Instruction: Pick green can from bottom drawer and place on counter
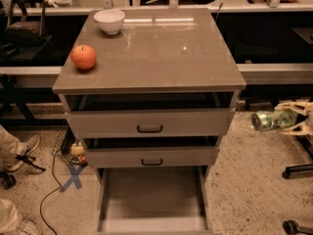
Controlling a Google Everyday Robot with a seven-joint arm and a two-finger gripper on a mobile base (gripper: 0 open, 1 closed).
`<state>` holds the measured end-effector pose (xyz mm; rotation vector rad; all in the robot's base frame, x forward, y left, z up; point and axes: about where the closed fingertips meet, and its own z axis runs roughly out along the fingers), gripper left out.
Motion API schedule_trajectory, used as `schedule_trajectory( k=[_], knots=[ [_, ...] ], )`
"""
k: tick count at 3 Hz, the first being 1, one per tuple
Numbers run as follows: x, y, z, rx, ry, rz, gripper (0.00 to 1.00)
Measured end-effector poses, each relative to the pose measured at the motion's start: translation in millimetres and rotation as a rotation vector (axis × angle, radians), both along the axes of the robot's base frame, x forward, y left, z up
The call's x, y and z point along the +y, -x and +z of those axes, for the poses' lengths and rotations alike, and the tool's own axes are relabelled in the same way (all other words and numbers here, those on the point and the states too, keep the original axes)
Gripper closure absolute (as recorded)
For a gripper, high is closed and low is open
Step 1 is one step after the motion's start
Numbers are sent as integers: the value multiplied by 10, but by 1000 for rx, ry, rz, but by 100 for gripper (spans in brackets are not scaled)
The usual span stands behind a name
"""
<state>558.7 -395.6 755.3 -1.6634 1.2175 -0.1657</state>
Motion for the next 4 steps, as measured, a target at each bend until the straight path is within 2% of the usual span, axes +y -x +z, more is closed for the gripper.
schedule_trajectory(
  k=[1, 2, 3, 4],
  knots=[
    [22, -253, 489, -20, 0, 29, 100],
    [107, -760, 1297, -51, -8, 15, 100],
    [145, -786, 1317, -53, -18, 15, 100],
    [209, -869, 1544, -71, -59, -11, 100]
  ],
)
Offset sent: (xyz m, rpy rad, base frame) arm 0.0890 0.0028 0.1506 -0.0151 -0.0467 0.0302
